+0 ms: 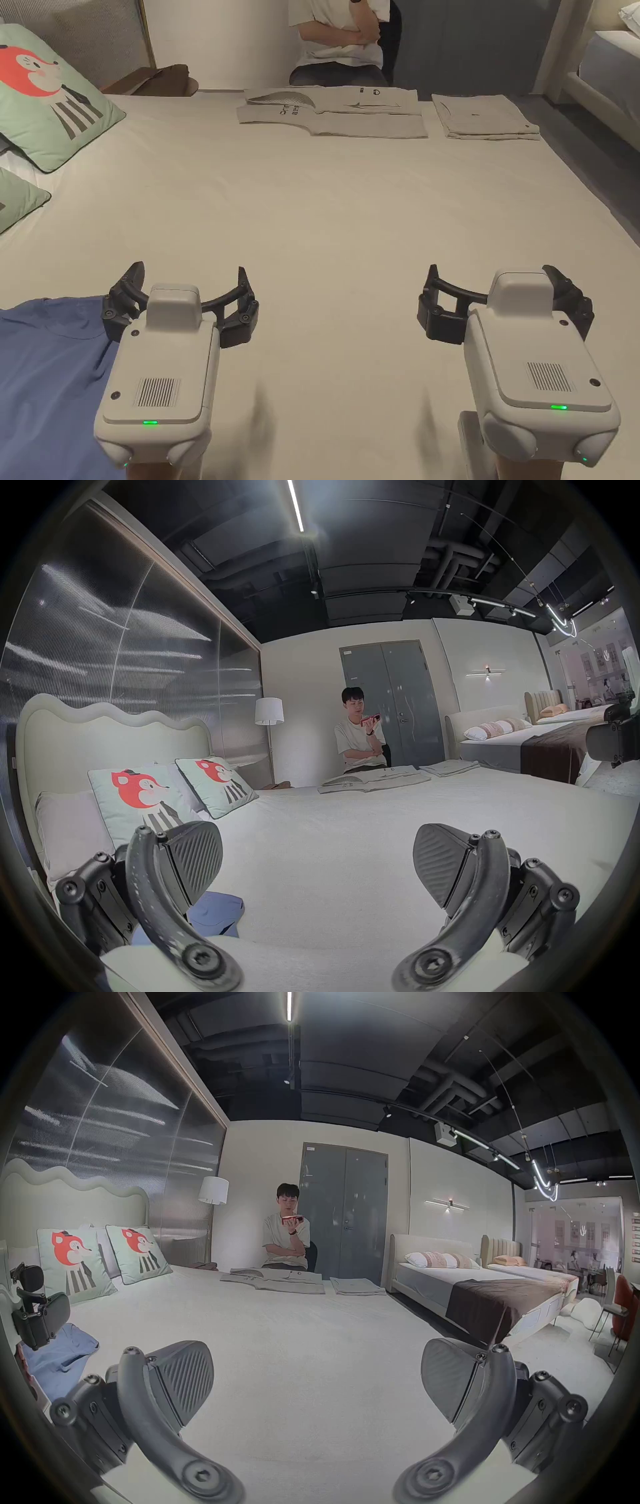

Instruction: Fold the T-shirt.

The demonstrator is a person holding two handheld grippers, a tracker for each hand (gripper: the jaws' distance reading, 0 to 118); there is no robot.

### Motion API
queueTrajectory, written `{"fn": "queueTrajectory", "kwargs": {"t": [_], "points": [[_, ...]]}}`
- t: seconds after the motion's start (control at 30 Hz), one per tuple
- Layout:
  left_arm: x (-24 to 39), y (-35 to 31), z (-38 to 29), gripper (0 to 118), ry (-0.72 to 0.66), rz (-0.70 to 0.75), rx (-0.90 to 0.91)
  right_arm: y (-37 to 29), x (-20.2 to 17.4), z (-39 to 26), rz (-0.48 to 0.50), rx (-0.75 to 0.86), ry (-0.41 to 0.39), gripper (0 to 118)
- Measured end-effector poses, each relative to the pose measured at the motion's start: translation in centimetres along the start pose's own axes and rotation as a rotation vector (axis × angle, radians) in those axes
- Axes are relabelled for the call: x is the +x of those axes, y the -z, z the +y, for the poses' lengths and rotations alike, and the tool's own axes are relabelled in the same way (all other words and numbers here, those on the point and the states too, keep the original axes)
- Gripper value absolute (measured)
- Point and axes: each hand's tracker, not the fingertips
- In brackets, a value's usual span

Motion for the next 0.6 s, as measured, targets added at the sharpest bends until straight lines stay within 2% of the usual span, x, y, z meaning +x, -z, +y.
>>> {"fn": "queueTrajectory", "kwargs": {"t": [0.6], "points": [[-0.15,0.01,0.22,110,-0.004,0.003,0.010,-0.15,-0.06,0.37,0.001,0.010,-0.007,117]]}}
